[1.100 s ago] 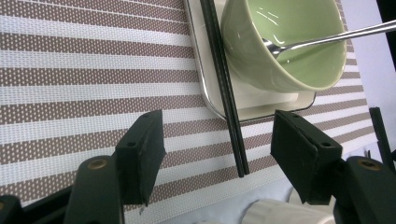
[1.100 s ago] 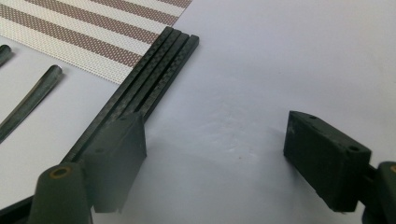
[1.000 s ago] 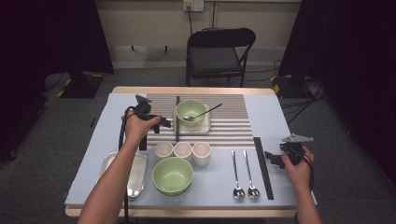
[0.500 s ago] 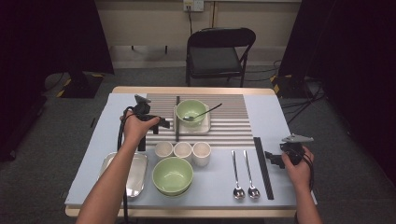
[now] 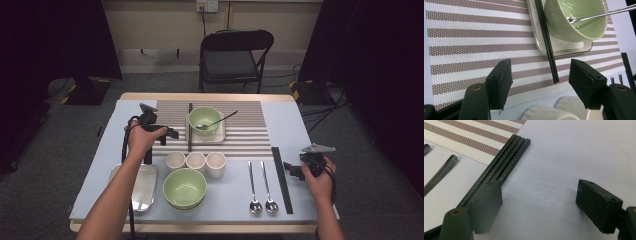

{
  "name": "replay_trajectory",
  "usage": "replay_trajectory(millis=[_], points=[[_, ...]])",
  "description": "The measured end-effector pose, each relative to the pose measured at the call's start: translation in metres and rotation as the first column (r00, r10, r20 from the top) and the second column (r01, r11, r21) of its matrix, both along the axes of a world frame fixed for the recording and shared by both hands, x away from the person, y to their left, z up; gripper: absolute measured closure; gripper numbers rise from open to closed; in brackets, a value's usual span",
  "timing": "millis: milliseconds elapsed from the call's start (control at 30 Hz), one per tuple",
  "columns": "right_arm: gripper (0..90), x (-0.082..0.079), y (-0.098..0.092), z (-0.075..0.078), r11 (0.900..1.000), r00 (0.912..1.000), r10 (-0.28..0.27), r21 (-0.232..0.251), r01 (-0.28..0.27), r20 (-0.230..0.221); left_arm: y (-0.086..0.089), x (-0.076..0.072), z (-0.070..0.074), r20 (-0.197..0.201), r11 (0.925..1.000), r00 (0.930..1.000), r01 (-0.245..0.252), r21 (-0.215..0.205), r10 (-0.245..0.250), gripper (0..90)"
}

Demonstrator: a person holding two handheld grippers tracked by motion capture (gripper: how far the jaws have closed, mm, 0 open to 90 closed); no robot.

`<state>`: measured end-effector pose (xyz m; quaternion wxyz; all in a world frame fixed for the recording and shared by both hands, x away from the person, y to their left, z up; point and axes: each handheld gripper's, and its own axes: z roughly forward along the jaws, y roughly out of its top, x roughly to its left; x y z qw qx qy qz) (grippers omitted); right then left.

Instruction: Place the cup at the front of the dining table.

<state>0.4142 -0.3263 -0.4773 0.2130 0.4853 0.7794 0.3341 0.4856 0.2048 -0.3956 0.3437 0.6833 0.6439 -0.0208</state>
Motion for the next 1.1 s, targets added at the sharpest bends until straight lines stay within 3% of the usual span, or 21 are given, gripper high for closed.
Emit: replay_trajectory(millis=[1100], points=[[20.0,0.000,0.000,0.000,1.000,1.0000,0.002,0.000,-0.002,0.000,0.013,-0.017,0.005,0.012,0.9999,0.9999,-0.003,0.015,0.003,35.1]])
